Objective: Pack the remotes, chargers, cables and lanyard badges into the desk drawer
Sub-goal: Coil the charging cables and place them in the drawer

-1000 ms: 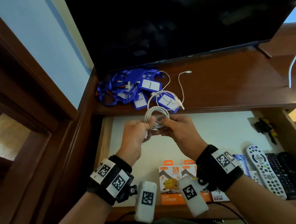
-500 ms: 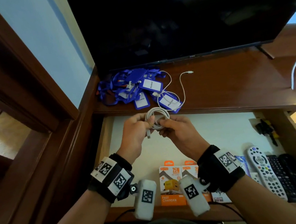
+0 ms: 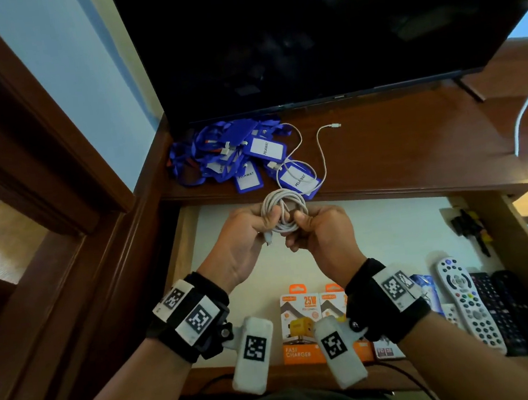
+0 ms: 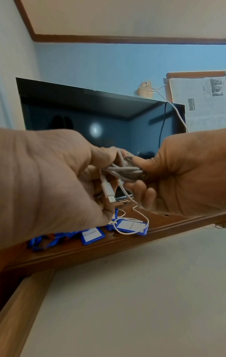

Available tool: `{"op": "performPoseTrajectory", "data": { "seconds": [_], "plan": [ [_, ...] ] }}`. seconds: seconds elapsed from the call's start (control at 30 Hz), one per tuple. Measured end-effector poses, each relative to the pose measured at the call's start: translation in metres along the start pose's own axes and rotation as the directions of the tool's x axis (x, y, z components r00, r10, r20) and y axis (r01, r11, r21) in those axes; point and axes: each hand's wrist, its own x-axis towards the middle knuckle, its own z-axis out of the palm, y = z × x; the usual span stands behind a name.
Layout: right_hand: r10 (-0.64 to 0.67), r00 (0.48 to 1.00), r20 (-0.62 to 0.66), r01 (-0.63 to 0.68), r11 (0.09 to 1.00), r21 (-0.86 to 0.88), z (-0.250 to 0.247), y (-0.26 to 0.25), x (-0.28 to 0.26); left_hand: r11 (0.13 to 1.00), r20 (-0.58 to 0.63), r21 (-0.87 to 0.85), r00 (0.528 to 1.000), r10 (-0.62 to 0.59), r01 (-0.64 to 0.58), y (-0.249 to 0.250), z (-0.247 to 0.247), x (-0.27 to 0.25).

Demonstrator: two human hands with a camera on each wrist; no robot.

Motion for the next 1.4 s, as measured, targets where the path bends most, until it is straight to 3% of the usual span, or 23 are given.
{"op": "performPoseTrajectory", "data": {
  "seconds": [0.27,0.37,0.43,0.53,0.6,0.67,0.73,0.77,0.87,1.07,1.23,1.4],
  "plan": [
    [0.154,0.987,-0.049,-0.156,0.987,-0.041,0.002,0.003,0.000,0.992,0.169,0.096,0.981,-0.095,0.080,-0.001,0.001,-0.006],
    [0.185,0.978,-0.093,-0.193,0.978,-0.080,0.003,0.005,-0.001,0.975,0.131,0.191,0.981,-0.143,0.116,-0.004,0.003,-0.006],
    [0.171,0.976,-0.136,-0.187,0.976,-0.109,0.002,0.003,0.000,0.948,0.006,0.286,0.989,-0.150,0.142,-0.007,0.005,-0.003],
    [0.131,0.974,-0.183,-0.157,0.978,-0.135,-0.003,-0.001,0.001,0.886,-0.223,0.452,0.975,0.003,0.100,-0.009,0.004,0.003],
    [0.102,0.978,-0.183,-0.130,0.981,-0.145,-0.005,-0.001,0.001,0.786,-0.313,0.618,0.921,0.231,0.012,-0.010,0.000,0.005],
    [0.078,0.980,-0.183,-0.110,0.980,-0.167,-0.005,0.000,0.000,0.610,-0.223,0.785,0.866,0.447,-0.113,-0.009,0.000,0.004],
    [0.056,0.981,-0.185,-0.092,0.977,-0.190,-0.004,0.001,0.002,0.473,-0.110,0.860,0.838,0.535,-0.190,-0.007,0.004,0.002],
    [0.042,0.982,-0.186,-0.081,0.976,-0.205,-0.003,0.002,0.002,0.454,-0.095,0.869,0.834,0.544,-0.197,-0.007,0.005,0.002],
    [0.001,0.981,-0.196,-0.054,0.963,-0.264,-0.005,0.004,0.005,0.470,-0.109,0.865,0.851,0.513,-0.173,-0.006,0.006,0.006],
    [0.047,0.970,-0.238,-0.102,0.969,-0.225,-0.010,0.011,0.008,0.583,0.025,0.793,0.965,0.260,-0.178,-0.014,0.010,0.005],
    [0.179,0.962,-0.204,-0.191,0.981,-0.038,-0.013,0.011,0.007,0.850,0.000,0.520,0.996,0.094,-0.080,-0.012,0.002,0.000],
    [0.193,0.956,-0.222,-0.205,0.978,-0.032,-0.023,0.015,0.010,0.915,-0.085,0.402,0.995,0.060,-0.021,-0.007,-0.002,-0.001]
  ]
}}
